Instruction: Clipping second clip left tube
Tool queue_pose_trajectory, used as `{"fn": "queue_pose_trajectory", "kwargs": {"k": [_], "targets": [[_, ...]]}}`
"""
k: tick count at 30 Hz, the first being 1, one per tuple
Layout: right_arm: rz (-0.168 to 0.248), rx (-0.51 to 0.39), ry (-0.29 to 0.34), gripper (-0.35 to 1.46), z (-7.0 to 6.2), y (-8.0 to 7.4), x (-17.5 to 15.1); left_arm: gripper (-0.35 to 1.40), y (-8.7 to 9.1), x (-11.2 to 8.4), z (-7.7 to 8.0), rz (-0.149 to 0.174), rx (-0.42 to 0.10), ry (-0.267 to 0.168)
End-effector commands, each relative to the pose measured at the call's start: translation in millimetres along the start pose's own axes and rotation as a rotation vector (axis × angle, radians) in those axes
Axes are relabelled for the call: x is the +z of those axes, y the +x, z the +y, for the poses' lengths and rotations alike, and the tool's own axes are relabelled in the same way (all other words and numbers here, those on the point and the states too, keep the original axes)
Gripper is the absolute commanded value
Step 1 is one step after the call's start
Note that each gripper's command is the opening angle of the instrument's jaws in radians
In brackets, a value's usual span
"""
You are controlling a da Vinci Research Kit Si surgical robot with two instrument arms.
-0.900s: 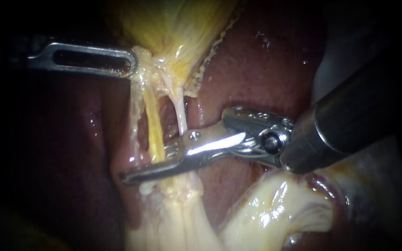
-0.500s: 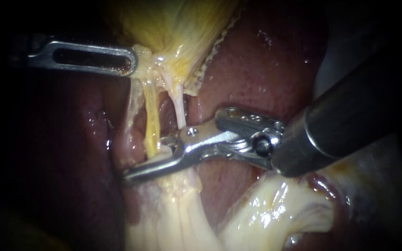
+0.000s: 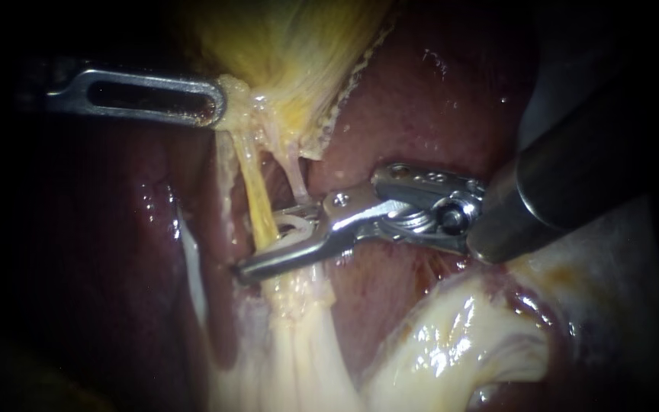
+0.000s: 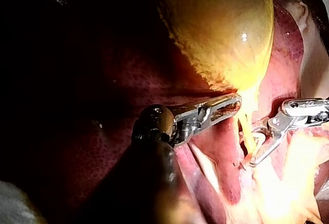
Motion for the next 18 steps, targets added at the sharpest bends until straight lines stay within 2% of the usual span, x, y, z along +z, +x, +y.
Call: {"fn": "queue_pose_trajectory", "kwargs": {"k": [1, 6, 10, 18], "targets": [[0.001, -0.001, 0.002, 0.5, 0.0, -0.1, -0.1, -0.35, 0.0, 0.0, 0.0, 0.0, 0.0, 0.0], [-0.007, -0.001, 0.02, 0.5, -0.7, -0.2, -0.7, -0.35, 0.0, -0.1, 0.0, 0.0, 0.001, 0.0], [0.012, 0.003, 0.073, 0.49, -1.6, 0.1, -0.7, -0.35, 0.0, -0.1, 0.0, 0.0, 0.001, 0.001], [0.055, 0.011, 0.188, 0.46, -4.7, 1.7, -0.6, -0.35, 0.0, -0.1, 0.0, 0.0, 0.001, 0.001]]}}
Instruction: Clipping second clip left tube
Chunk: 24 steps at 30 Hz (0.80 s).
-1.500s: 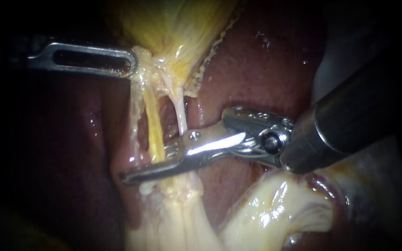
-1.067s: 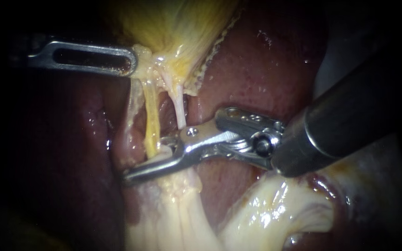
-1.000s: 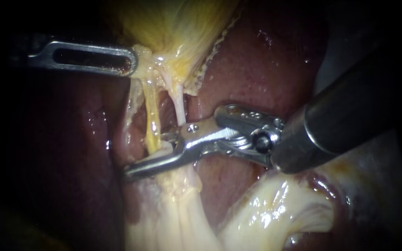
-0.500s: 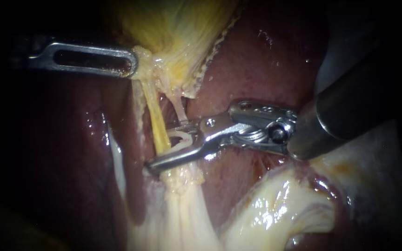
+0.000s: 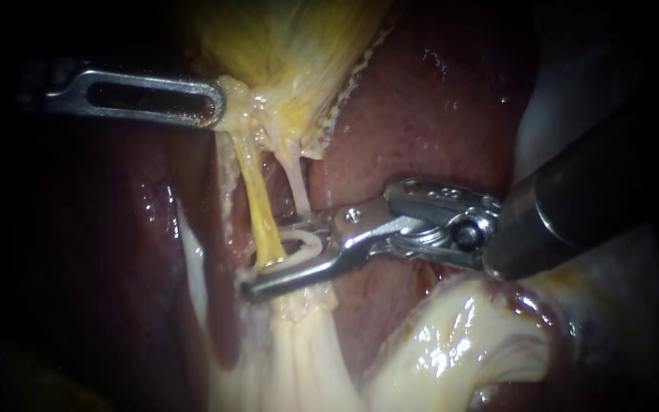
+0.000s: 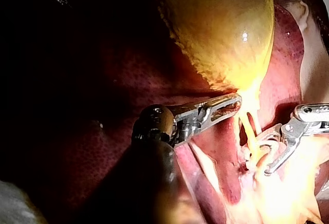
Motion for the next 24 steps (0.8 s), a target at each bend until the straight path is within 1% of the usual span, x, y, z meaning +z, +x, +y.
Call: {"fn": "queue_pose_trajectory", "kwargs": {"k": [1, 8, 13, 16, 18, 21, 24], "targets": [[0.006, 0.0, 0.01, 0.46, -0.3, 0.2, 0.1, -0.35, 0.0, 0.0, 0.0, 0.0, 0.0, 0.0], [0.024, -0.004, 0.07, 0.45, -1.8, 0.5, 1.0, -0.35, 0.0, 0.0, 0.0, 0.0, 0.0, 0.0], [0.036, -0.006, 0.157, 0.42, -3.3, 1.0, 1.3, -0.35, 0.0, 0.0, 0.0, 0.0, 0.0, 0.0], [0.027, -0.01, 0.2, 0.41, -4.0, 1.3, 1.5, -0.35, 0.0, 0.0, 0.0, 0.0, 0.0, 0.0], [0.02, -0.011, 0.219, 0.4, -4.1, 1.4, 1.5, -0.35, 0.0, 0.0, 0.0, 0.0, 0.0, 0.0], [0.021, -0.012, 0.217, 0.36, -4.0, 1.4, 1.5, -0.35, 0.0, 0.0, 0.0, 0.0, 0.0, 0.0], [0.025, -0.011, 0.211, 0.24, -3.6, 1.4, 1.3, -0.35, 0.0, 0.0, 0.0, 0.0, 0.0, 0.0]]}}
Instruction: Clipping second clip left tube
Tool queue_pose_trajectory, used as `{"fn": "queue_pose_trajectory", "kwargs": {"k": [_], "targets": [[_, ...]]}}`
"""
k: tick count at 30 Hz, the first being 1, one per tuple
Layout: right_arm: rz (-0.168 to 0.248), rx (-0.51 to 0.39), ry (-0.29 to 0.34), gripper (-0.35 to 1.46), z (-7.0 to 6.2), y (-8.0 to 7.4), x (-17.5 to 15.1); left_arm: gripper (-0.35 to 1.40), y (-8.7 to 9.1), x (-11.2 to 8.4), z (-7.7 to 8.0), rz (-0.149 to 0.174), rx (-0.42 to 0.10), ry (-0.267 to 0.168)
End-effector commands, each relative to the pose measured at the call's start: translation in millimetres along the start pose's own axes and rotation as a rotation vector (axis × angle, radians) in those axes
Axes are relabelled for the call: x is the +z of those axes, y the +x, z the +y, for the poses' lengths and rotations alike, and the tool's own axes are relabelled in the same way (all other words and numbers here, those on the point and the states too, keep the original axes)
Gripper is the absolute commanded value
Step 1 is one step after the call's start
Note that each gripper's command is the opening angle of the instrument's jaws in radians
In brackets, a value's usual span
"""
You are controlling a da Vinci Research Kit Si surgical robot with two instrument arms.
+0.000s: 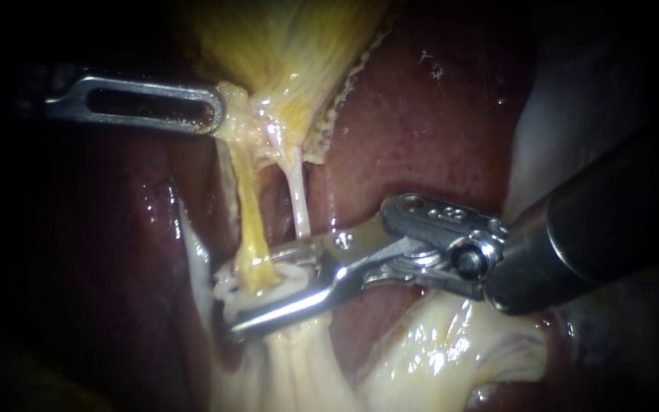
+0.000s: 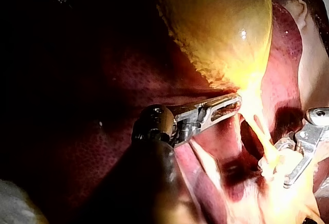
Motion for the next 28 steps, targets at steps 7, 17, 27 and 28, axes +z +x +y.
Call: {"fn": "queue_pose_trajectory", "kwargs": {"k": [7, 17, 27, 28], "targets": [[0.011, 0.018, -0.022, -0.2, 1.2, -0.1, -0.7, -0.35, 0.0, 0.0, 0.0, 0.0, 0.0, 0.0], [0.016, 0.059, -0.026, -0.35, 2.6, -0.2, -1.5, -0.35, 0.0, 0.0, 0.0, 0.0, 0.0, 0.0], [0.015, 0.059, -0.026, -0.35, 2.5, -0.3, -1.5, -0.35, 0.0, 0.0, 0.0, 0.0, 0.0, 0.0], [0.015, 0.059, -0.026, -0.35, 2.6, -0.3, -1.5, -0.35, 0.0, 0.0, 0.0, 0.0, 0.0, 0.0]]}}
